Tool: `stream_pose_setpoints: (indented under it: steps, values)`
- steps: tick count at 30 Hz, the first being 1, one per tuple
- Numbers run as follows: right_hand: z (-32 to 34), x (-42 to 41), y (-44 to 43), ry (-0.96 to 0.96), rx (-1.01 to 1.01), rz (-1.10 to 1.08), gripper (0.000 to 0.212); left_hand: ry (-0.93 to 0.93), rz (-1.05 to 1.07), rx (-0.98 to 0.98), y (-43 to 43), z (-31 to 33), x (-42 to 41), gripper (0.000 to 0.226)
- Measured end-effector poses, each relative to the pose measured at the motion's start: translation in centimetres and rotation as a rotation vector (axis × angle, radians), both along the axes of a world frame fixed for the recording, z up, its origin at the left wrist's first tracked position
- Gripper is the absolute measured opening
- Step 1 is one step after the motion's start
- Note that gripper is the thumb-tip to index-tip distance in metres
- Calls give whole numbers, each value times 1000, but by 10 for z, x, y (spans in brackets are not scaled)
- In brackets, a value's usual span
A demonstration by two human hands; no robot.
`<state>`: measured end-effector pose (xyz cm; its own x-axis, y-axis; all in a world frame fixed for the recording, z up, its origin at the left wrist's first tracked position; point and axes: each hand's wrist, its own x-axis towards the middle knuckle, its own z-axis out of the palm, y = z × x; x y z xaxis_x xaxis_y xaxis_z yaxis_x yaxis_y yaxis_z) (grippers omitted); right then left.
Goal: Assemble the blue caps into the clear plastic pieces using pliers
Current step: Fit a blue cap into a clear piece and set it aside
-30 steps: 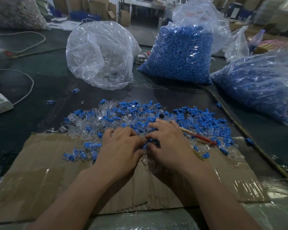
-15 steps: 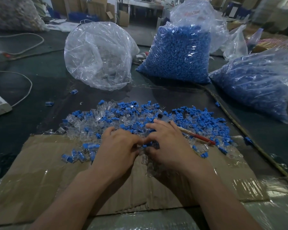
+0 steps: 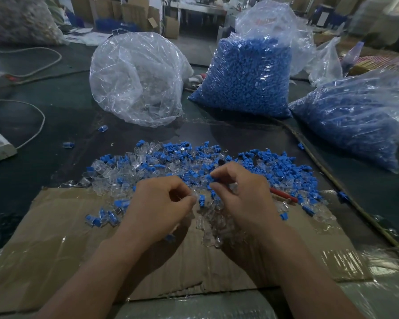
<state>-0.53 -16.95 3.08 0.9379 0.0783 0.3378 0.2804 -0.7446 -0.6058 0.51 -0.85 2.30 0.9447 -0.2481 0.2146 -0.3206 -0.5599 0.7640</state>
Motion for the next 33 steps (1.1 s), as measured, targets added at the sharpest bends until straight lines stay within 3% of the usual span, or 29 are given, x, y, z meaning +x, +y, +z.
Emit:
stream_pose_setpoints:
  steps: [7, 12, 21, 29, 33]
  values:
    - [1, -9, 8, -192, 163, 15, 26, 105, 114, -234, 0, 6, 0, 19]
    - [2, -12, 15, -216, 170, 23, 14, 198, 98, -404, 0, 8, -2, 15]
    - [1, -12, 19, -246, 93, -3, 12, 211, 30, -424, -4, 7, -3, 12]
    - [4, -12, 13, -69, 378, 107, 27, 183, -38, -445, 1, 8, -2, 11]
    - [6, -10, 9, 140, 512, 164, 35, 174, -86, -447, 2, 10, -3, 13]
